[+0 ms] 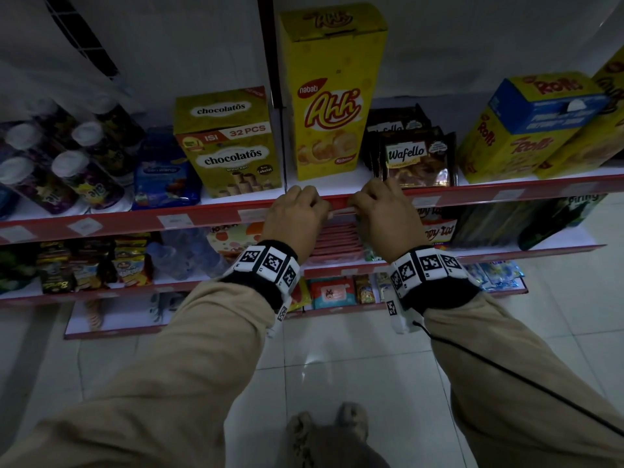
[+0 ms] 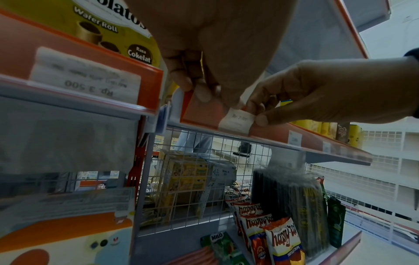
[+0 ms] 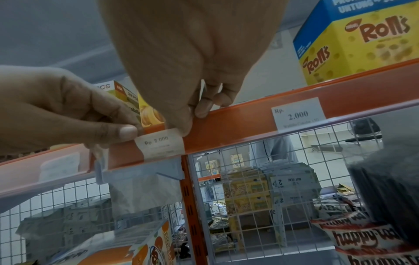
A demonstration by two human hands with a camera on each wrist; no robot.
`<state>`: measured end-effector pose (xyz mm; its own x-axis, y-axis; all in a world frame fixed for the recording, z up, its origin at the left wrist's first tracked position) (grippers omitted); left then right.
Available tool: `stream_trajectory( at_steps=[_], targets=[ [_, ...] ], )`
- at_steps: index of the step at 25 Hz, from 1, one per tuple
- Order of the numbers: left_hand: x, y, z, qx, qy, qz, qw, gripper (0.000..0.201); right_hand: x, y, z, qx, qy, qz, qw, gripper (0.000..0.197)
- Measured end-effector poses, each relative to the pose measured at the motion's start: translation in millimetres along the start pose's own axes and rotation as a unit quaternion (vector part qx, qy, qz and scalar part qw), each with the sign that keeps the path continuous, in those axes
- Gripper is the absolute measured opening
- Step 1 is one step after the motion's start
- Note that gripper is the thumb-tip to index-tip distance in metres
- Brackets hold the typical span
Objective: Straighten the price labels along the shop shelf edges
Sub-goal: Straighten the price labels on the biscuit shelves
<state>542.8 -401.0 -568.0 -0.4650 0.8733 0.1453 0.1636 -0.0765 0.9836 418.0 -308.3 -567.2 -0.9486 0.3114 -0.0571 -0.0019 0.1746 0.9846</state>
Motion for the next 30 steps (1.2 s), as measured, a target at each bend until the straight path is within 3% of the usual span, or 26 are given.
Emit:
stream_trajectory(
  at_steps=[5,11,18,23,30],
  targets=[
    [-1.8,6.6,1.9,0.019,0.009,0.024,0.999,0.023,0.8,4.4,0.9,0.014,-0.007,-0.026,1.000,0.031],
    [-0.7,14.8,8.1,0.051,0.005,0.011,0.999,0.022,0.3,12.6,3.9,0.039,0.011,-0.055,0.998,0.024],
    [-5.7,19.3,25.5,0.030,0.033,0.005,0.999,0.036,-4.2,13.1,10.0,0.044,-0.003,-0.046,0.998,0.027],
    [-16.6,19.6,39.6,-0.007,0.051,-0.024,0.998,0.043,-29.6,8.6,8.7,0.027,-0.009,-0.045,0.999,0.025],
    [-63.2,36.4,70.1,0.050,0.044,-0.022,0.998,0.039,-93.6,-4.3,5.2,0.054,-0.038,-0.200,0.978,0.033]
  ],
)
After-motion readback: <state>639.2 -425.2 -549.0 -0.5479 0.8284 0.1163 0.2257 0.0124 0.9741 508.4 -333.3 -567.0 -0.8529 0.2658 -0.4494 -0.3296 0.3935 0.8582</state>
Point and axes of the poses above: each hand's wrist, its own z-axis away from the middle knuckle, its own y-axis out of the back of the hand, x = y × z, the point moved 3 cm from there along -z, towards the middle knuckle, and after that the axes turned 4 degrees about z, right-handed, at the moved point
